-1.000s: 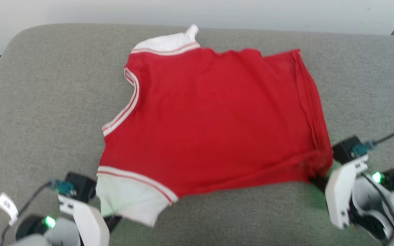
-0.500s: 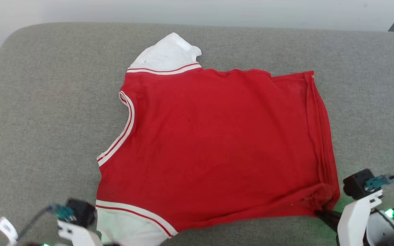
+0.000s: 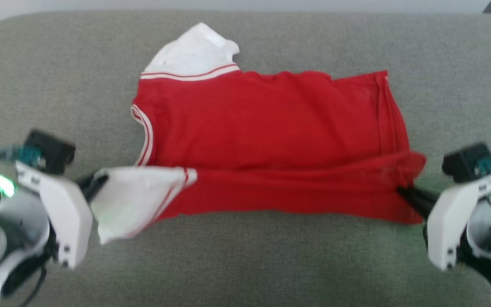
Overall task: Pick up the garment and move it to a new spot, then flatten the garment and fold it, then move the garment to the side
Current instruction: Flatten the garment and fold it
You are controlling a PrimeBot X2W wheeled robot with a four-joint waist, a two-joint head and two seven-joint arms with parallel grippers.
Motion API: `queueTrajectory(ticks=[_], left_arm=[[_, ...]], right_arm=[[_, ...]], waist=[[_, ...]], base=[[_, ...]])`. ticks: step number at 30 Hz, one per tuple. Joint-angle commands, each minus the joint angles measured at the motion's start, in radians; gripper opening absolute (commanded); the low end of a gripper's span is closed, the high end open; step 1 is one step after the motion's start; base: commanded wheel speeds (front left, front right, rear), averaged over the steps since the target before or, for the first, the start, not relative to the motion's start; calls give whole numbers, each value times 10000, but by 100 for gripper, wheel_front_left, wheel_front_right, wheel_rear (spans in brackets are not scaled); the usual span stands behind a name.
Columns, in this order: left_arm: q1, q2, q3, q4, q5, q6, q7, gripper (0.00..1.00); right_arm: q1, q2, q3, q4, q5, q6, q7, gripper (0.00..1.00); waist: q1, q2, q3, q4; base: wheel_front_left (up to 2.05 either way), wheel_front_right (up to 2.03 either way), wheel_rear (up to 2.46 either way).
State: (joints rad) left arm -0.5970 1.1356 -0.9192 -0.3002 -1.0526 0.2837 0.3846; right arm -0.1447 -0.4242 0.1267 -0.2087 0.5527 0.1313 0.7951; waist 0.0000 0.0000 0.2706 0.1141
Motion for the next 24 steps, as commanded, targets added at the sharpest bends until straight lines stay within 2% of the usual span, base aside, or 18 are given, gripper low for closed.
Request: queueTrajectory(ticks=[1,5,12,16,17,18,19,20,21,22,23,24], left_arm=[[-342,-174,60,290,130,-185,84,0],[-1404,-913,-16,1601,567,-1030,356,0],[-2694,-2700,-383,4663,746,-2516,560,0],[-3100,-3605,-557,6453,517,-3160,726,0],[-3177,-3785,-619,6853,499,-3290,767,0],[-3226,-3965,-658,7247,413,-3419,837,0],[-3270,-4115,-676,7585,328,-3513,872,0],[-3319,-4242,-690,7940,268,-3569,887,0],[-3371,-4367,-707,8256,219,-3624,903,5],[-3426,-4484,-731,8515,243,-3687,851,24],[-3472,-4563,-714,8735,243,-3729,758,37],[-3506,-4608,-724,8906,237,-3787,719,46]], right_arm=[[-349,51,-4,145,-159,-11,55,0],[-1414,178,359,771,-480,-11,170,0],[-2960,470,965,2668,-786,-11,15,0],[-3405,751,1296,3748,-824,-11,-37,0],[-3480,817,1382,3977,-810,-11,-91,3],[-3562,835,1509,4155,-858,-11,-99,14],[-3654,856,1601,4297,-882,-11,-173,14],[-3705,875,1645,4446,-882,-12,-228,45],[-3740,892,1687,4546,-871,-12,-297,97],[-3789,888,1742,4611,-884,-12,-363,100],[-3831,866,1793,4655,-911,-12,-440,100],[-3874,857,1818,4672,-907,-17,-531,100]], waist=[[0,0,165,-74],[0,0,488,-153],[0,0,982,-208],[0,0,1124,-221],[0,0,1150,-232],[0,0,1168,-238],[0,0,1178,-243],[0,0,1177,-248],[0,0,1163,-251],[0,0,1140,-257],[0,0,1101,-261],[0,0,1042,-269]], base=[[0,0,0],[0,0,0],[0,0,0],[0,0,0],[0,0,0],[0,0,0],[0,0,0],[0,0,0],[0,0,0],[0,0,0],[0,0,0],[0,0,0]])
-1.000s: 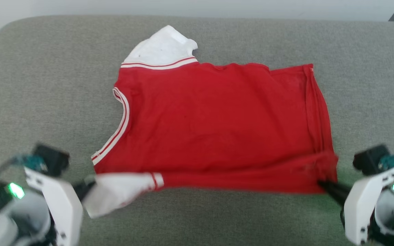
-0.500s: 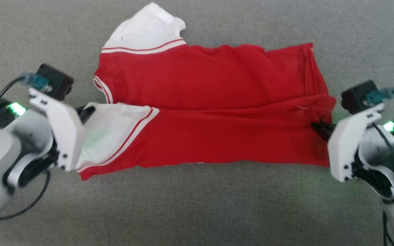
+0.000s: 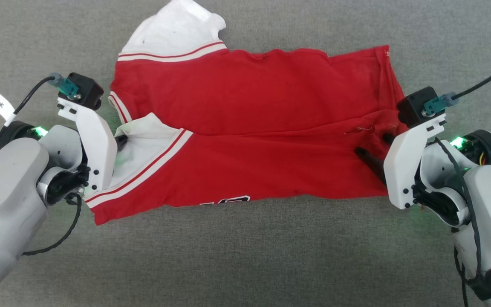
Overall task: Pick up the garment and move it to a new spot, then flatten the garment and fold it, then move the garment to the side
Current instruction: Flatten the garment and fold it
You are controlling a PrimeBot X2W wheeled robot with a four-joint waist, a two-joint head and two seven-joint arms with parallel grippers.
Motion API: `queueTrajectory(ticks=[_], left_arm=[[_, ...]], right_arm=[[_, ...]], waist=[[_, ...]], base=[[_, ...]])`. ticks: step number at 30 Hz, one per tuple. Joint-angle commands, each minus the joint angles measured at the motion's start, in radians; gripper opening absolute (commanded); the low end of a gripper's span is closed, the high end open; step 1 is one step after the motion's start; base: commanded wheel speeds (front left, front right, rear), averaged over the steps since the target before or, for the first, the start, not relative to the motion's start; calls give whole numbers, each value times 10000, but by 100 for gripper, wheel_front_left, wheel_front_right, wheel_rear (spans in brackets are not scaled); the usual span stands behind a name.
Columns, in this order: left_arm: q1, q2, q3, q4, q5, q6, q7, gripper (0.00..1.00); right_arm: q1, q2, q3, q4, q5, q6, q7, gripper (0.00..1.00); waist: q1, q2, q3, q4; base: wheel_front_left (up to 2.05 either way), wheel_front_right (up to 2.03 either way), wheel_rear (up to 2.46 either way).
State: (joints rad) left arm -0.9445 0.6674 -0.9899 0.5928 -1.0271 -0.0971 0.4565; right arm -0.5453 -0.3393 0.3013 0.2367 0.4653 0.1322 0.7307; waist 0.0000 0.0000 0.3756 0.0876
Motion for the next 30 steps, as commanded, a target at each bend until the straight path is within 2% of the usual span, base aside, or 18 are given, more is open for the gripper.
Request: queueTrajectory(ticks=[1,7,12,15,19,20,26,30], left_arm=[[-115,48,-37,142,19,-65,-112,100],[19,348,84,-97,-117,-71,-293,100],[452,986,216,-1240,-246,483,-202,100],[840,1568,236,-2359,-246,1062,5,100],[1575,2380,319,-4199,-512,2060,269,100],[1575,2380,319,-4199,-512,2060,269,100],[2781,3473,374,-6678,-898,3693,529,100],[3554,3882,433,-7595,-1333,4518,410,100]], right_arm=[[99,-33,10,174,-40,-28,-80,100],[412,-29,-399,-496,26,-25,-726,100],[880,124,-973,-1349,-254,-24,-1404,100],[1161,217,-1178,-1864,-472,-19,-1845,100],[1495,492,-1658,-2505,-721,-19,-2444,100],[1495,492,-1658,-2505,-721,-19,-2444,100],[1994,1046,-2430,-3366,-1281,-19,-3281,100],[2420,1460,-2884,-3817,-1607,-19,-3685,100]], waist=[[0,0,-146,-5],[0,0,-681,49],[0,0,-1084,85],[0,0,-1293,47],[0,0,-1478,-10],[0,0,-1478,-10],[0,0,-1547,-184],[0,0,-1527,-339]], base=[[0,0,0],[0,0,0],[0,0,0],[0,0,0],[0,0,0],[0,0,0],[0,0,0],[0,0,0]])
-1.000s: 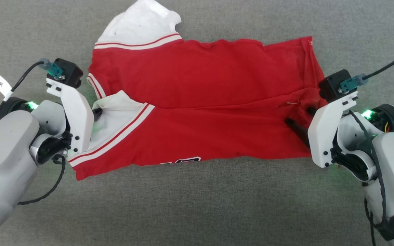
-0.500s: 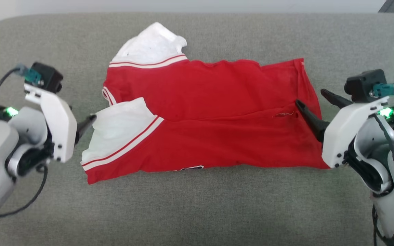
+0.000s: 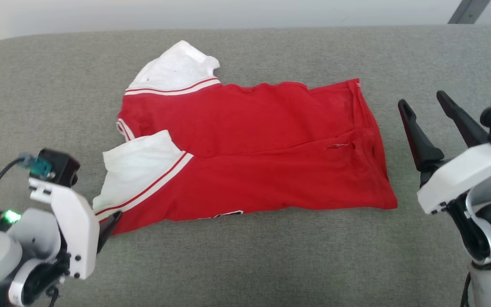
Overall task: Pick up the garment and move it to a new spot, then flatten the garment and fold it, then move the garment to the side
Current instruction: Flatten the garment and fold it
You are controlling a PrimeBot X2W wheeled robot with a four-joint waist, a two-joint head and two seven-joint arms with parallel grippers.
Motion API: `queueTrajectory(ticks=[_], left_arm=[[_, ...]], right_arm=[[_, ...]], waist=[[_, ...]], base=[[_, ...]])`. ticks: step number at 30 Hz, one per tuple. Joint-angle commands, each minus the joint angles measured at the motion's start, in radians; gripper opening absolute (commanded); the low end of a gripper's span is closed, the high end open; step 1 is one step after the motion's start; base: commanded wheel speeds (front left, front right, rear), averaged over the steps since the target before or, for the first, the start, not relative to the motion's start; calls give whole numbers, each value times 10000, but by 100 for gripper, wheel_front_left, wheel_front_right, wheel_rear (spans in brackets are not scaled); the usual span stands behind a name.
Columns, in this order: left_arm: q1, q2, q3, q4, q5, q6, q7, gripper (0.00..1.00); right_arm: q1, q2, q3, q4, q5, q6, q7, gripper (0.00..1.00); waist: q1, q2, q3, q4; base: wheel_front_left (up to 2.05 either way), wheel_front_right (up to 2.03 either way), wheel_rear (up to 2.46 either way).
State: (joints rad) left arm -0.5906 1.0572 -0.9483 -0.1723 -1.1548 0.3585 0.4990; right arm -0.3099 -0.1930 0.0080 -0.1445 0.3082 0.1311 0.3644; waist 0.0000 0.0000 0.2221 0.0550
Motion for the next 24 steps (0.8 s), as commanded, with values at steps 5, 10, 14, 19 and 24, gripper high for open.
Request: queueTrajectory(ticks=[5,10,14,19,24], left_arm=[[842,149,144,102,-673,569,-332,100],[1205,-70,362,937,-1175,453,-702,100],[1259,-399,484,1954,-1486,123,-872,100],[1254,-911,494,3120,-1860,-270,-825,100],[1161,-1440,418,4098,-2046,-734,-668,0]], right_arm=[[553,522,-380,-378,-299,-8,-361,100],[931,964,-721,-640,-428,-6,-677,100],[1145,1176,-983,-707,-476,-6,-954,100],[1375,1326,-1129,-601,-453,-6,-1138,100],[1531,1296,-898,-406,-372,-8,-751,100]], waist=[[0,0,84,-302],[0,0,240,-616],[0,0,390,-840],[0,0,551,-1065],[0,0,634,-1150]], base=[[0,0,0],[0,0,0],[0,0,0],[0,0,0],[0,0,0]])
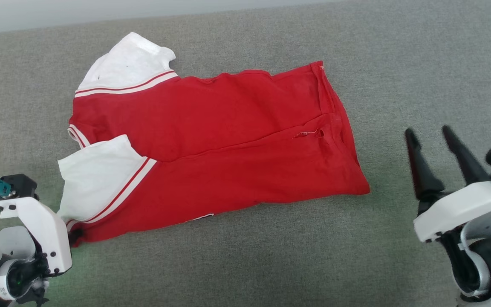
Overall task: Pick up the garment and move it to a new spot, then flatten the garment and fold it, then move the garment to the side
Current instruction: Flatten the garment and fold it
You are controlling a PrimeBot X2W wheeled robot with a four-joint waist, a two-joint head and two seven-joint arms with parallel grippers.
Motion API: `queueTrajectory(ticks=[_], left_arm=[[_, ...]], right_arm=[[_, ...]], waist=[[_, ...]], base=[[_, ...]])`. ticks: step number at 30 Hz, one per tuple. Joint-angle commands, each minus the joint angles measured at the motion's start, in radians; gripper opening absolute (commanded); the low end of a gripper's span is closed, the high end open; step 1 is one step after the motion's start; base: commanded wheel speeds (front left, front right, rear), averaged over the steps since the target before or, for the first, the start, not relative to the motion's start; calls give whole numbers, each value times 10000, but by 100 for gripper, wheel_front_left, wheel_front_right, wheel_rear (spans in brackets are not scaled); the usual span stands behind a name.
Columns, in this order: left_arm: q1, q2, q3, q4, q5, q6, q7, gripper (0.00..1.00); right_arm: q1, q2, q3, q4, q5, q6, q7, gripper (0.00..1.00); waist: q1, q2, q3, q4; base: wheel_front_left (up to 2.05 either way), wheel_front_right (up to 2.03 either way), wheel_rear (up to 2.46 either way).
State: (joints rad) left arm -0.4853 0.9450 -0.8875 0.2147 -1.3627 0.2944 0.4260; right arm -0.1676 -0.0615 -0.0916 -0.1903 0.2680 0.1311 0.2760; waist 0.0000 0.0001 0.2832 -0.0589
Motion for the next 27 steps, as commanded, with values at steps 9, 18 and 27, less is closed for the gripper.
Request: queueTrajectory(ticks=[9,18,27], left_arm=[[-418,-627,-178,582,271,-515,11,0],[-1028,-1143,-372,434,651,-671,104,0],[-1287,-1672,-529,550,804,-886,91,0]], right_arm=[[-223,-627,810,1069,797,-8,2263,100],[-1306,-1348,1445,2886,858,-6,4278,100],[-1703,-1556,2531,4767,1281,6,5611,0]], waist=[[0,-1,204,296],[0,-1,375,970],[0,-1,323,1467]], base=[[0,0,0],[0,0,0],[0,0,0]])
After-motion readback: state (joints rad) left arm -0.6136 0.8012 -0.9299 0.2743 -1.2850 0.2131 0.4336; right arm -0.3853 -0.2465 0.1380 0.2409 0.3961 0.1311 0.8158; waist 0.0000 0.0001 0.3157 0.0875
